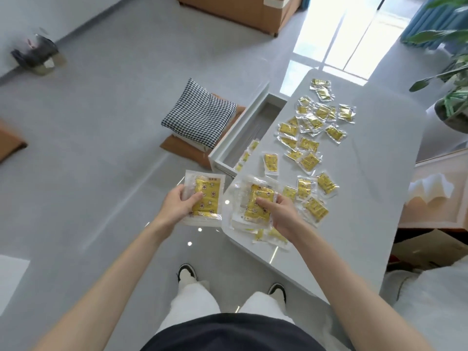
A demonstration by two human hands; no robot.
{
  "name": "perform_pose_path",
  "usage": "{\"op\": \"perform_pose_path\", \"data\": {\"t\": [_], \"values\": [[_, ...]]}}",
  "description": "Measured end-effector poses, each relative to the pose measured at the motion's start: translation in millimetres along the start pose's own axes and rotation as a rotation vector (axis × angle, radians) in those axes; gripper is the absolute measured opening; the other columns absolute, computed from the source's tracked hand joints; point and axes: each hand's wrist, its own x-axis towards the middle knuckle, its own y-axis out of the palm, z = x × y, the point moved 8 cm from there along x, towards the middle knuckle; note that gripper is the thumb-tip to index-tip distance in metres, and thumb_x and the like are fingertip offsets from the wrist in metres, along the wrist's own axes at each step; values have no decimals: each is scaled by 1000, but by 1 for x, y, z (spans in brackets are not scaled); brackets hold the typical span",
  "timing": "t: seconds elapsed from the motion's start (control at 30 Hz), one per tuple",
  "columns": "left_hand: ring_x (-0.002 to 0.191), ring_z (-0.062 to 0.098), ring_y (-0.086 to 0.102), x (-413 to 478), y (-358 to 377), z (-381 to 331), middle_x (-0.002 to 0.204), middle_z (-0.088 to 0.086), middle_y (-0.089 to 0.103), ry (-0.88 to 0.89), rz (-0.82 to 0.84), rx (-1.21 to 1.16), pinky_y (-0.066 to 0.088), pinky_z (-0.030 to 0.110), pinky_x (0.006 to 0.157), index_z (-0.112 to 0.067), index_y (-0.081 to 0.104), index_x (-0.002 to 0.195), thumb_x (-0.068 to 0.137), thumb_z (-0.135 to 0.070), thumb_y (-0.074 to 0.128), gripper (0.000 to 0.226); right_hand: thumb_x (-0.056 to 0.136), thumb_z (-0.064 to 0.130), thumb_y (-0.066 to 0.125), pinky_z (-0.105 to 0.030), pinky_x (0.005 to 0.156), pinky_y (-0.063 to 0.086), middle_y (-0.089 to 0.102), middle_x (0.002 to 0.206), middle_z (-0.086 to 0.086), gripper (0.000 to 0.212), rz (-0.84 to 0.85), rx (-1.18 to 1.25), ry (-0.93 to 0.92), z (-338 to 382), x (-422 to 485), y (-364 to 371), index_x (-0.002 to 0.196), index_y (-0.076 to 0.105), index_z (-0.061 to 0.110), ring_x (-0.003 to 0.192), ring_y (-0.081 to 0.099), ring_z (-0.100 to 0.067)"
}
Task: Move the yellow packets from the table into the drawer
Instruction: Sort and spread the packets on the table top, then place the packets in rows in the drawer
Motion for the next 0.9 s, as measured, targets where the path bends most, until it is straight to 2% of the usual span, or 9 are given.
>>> {"op": "perform_pose_path", "data": {"t": [0.13, 0.2, 0.33, 0.43, 0.57, 0.63, 0.73, 0.87, 0.9], "values": [[91, 23, 70, 30, -62, -5, 105, 9, 70, -5, 51, 8, 57, 39, 80, -13, 60, 105, 87, -20, 67, 21, 79, 13, 75, -46, 89, 54, 69, 101, -19, 33, -50, -28, 2, 3, 18, 67, 105, 60, -2, 93, 68, -30], [92, 22, 70, 47, -98, -13, 105, 8, 70, 0, 83, 24, 57, 37, 79, -11, 59, 108, 87, -21, 66, 24, 82, 9, 72, -45, 88, 55, 69, 100, -18, 33, -71, 9, 6, 8, 24, 105, 109, 59, -4, 93, 68, -29], [91, 18, 69, 74, -149, -28, 104, 6, 69, 21, 125, 36, 57, 26, 70, -12, 58, 109, 88, -21, 65, 24, 85, 4, 68, -31, 62, 56, 69, 93, -13, 14, -100, 98, 39, 21, 37, 160, 97, 62, 1, 81, 68, -24], [90, 16, 69, 99, -176, -41, 103, 4, 69, 29, 152, 34, 56, 21, 66, -13, 57, 111, 88, -20, 65, 25, 86, 1, 65, -37, 73, 57, 68, 98, -15, 19, -105, 189, 72, 34, 51, 195, 104, 61, 0, 86, 67, -26], [88, 13, 70, 140, -194, -59, 102, 2, 71, 49, 207, 47, 56, 20, 65, -15, 59, 110, 87, -20, 66, 24, 88, 0, 63, -31, 64, 55, 67, 89, -9, 9, -141, 224, 65, 55, 76, 224, 95, 60, 5, 80, 66, -20], [86, 13, 70, 165, -199, -68, 99, 1, 72, 61, 230, 69, 55, 20, 64, -15, 62, 108, 87, -20, 67, 22, 88, -1, 62, -35, 69, 55, 67, 91, -11, 16, -168, 245, 65, 64, 96, 235, 104, 61, 0, 82, 65, -23], [81, 14, 68, 210, -201, -90, 94, 4, 70, 91, 261, 93, 53, 15, 57, -10, 64, 104, 87, -14, 66, 18, 87, 1, 64, -33, 67, 53, 67, 99, -13, 23, -199, 249, 67, 82, 133, 252, 110, 59, 1, 85, 65, -21], [89, 20, 68, 278, -206, -124, 97, 6, 71, 106, 309, 182, 57, 30, 77, -18, 65, 95, 87, -17, 66, 8, 86, 1, 65, -37, 70, 55, 67, 106, -15, 25, -239, 310, 83, 113, 187, 270, 110, 58, 2, 89, 66, -25], [89, 19, 68, 295, -208, -134, 96, 4, 71, 109, 311, 211, 57, 31, 78, -20, 65, 94, 87, -18, 66, 7, 86, 1, 65, -38, 73, 55, 67, 107, -16, 25, -256, 330, 95, 121, 199, 274, 110, 58, 2, 90, 66, -26]]}}
